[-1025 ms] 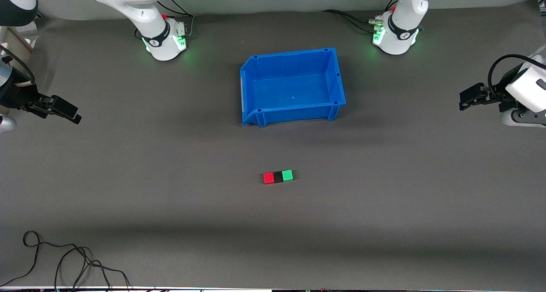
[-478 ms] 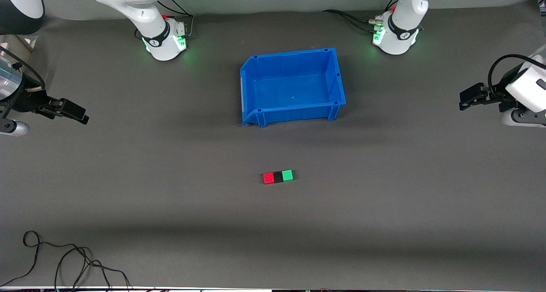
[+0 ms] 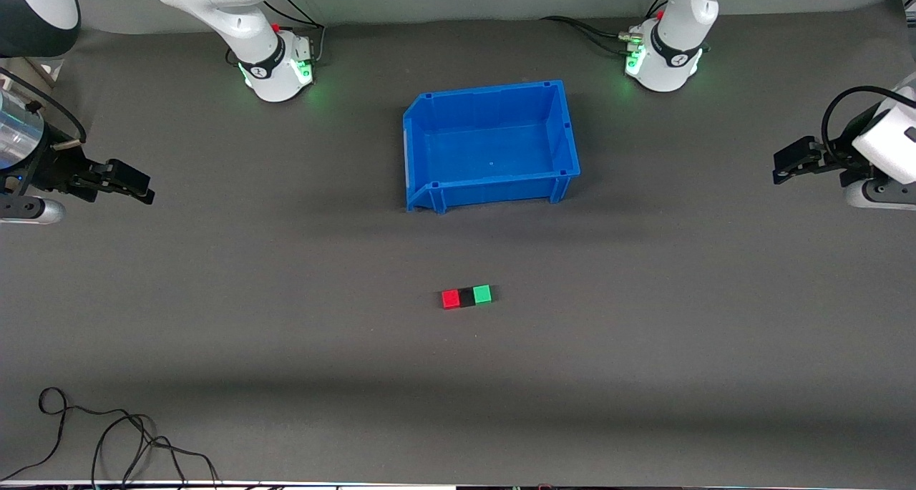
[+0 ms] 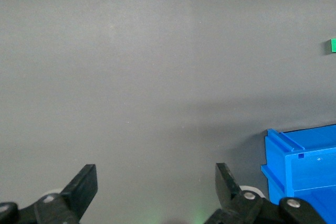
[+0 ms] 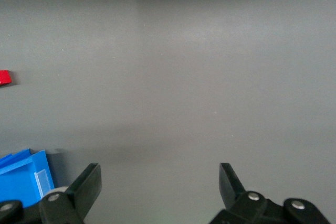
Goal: Attach green and red cubes to black cube
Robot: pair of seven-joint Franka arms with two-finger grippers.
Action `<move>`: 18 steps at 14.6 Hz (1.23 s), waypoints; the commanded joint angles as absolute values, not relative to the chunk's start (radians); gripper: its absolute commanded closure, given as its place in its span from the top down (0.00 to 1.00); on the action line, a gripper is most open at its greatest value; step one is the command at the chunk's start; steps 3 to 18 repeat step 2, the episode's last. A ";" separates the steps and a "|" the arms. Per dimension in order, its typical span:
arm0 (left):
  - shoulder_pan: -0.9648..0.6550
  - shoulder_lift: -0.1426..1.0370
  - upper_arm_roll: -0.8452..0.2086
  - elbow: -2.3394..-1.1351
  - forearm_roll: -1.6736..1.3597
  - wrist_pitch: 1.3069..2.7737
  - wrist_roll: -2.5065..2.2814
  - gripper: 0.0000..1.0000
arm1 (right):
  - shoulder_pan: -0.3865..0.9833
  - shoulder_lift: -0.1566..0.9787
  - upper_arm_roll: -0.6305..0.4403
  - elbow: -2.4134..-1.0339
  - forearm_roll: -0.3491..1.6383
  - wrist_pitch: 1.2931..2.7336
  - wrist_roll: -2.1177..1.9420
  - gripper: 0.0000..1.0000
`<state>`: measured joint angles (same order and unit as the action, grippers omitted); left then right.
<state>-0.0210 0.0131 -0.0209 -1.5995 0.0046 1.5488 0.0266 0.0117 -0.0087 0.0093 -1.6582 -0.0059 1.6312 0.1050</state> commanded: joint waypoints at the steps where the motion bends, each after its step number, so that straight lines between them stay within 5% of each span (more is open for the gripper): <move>1: -0.025 -0.005 -0.018 -1.605 0.017 1.563 0.041 1.00 | 0.023 0.008 0.003 -1.626 -0.028 1.615 0.092 1.00; 18: -0.025 -0.005 -0.018 -1.605 0.017 1.562 0.041 1.00 | 0.025 0.008 0.003 -1.628 -0.028 1.614 0.092 1.00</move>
